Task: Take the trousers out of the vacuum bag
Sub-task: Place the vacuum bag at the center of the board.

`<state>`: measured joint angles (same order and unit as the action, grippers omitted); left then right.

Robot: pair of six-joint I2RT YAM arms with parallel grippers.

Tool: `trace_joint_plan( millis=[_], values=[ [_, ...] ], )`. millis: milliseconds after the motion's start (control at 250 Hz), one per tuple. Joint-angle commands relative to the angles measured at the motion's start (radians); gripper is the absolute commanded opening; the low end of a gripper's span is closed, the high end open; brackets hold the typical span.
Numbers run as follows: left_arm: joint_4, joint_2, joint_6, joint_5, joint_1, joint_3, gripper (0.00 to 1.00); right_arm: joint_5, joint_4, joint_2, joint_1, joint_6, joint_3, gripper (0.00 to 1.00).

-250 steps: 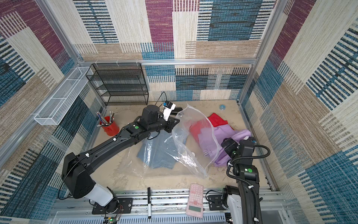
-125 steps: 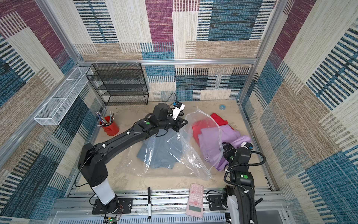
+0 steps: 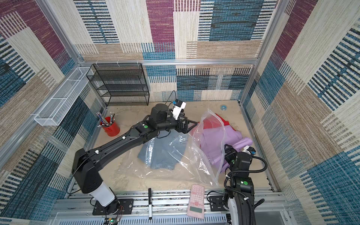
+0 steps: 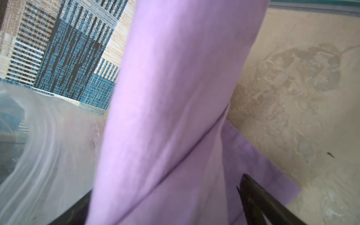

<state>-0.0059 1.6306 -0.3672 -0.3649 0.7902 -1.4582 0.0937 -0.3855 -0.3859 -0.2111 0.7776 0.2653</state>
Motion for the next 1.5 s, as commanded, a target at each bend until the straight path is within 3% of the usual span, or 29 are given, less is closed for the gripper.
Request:
trace_joint_plan(
  millis=[0,56,92,192,248,276,436,656,844,1336,1496],
  values=[
    [0.164,-0.081,-0.035,0.076,0.000,0.101,1.00,-0.010,0.039,0.008,0.001,0.014,-0.013,0.99],
    [0.203,-0.119,-0.048,0.127,0.000,0.173,1.00,-0.007,0.042,0.014,0.001,0.018,-0.021,1.00],
    [0.231,-0.140,-0.050,0.157,0.001,0.226,0.90,-0.005,0.044,0.018,0.001,0.018,-0.024,1.00],
    [0.224,-0.127,-0.074,0.099,0.005,0.307,0.30,0.000,0.045,0.020,0.001,0.015,-0.024,0.99],
    [0.215,-0.075,-0.100,0.022,0.024,0.307,0.06,0.002,0.042,0.019,0.001,0.014,-0.023,0.99],
    [0.219,-0.043,-0.110,-0.021,0.038,0.298,0.00,0.004,0.044,0.019,0.001,0.012,-0.023,1.00],
    [0.268,0.144,-0.148,-0.156,0.136,0.186,0.00,0.015,0.044,0.025,0.001,0.025,-0.035,0.99],
    [0.433,0.419,-0.324,-0.351,0.156,0.046,0.00,0.017,0.017,0.084,0.001,0.044,-0.054,0.99],
    [0.481,0.544,-0.393,-0.374,0.167,-0.025,0.00,0.019,-0.013,0.145,0.001,0.061,-0.061,0.99],
    [-0.068,0.868,-0.221,-0.315,0.197,-0.453,0.00,0.006,-0.015,0.139,0.001,0.066,-0.069,0.99],
    [-0.253,0.935,-0.179,-0.228,0.193,-0.559,0.00,0.006,-0.021,0.139,0.001,0.069,-0.066,0.99]
  ],
)
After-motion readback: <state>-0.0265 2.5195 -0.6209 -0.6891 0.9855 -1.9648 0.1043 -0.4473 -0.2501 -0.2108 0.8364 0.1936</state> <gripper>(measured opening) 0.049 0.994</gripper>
